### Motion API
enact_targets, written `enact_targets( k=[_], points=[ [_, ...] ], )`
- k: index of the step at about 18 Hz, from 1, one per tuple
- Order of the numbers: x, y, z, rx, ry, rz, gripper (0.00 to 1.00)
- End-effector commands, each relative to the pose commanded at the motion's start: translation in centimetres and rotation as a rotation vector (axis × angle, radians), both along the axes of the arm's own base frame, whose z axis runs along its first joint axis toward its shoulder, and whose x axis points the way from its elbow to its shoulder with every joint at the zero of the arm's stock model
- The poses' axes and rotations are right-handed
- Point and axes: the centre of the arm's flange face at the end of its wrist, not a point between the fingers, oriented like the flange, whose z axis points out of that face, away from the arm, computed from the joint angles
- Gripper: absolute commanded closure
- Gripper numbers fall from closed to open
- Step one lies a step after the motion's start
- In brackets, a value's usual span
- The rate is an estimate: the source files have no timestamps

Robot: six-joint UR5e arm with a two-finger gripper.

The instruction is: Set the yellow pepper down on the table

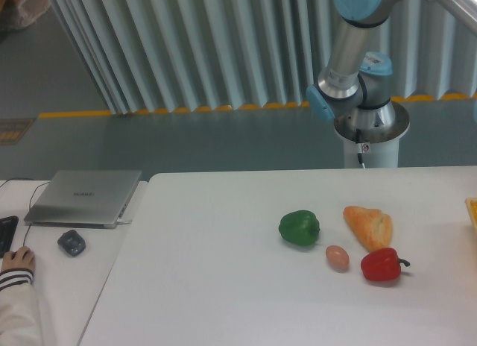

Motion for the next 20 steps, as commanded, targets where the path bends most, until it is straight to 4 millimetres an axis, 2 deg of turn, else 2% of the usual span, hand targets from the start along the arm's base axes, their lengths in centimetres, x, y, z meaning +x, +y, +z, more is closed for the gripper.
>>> enact_targets(
  k=[5,20],
  points=[
    [-1.6,0.3,-1.5,0.005,0.003,0.005,0.00],
    [-2.1,0.8,-2.5,0.010,-0.005,0.032,0.00]
  ],
)
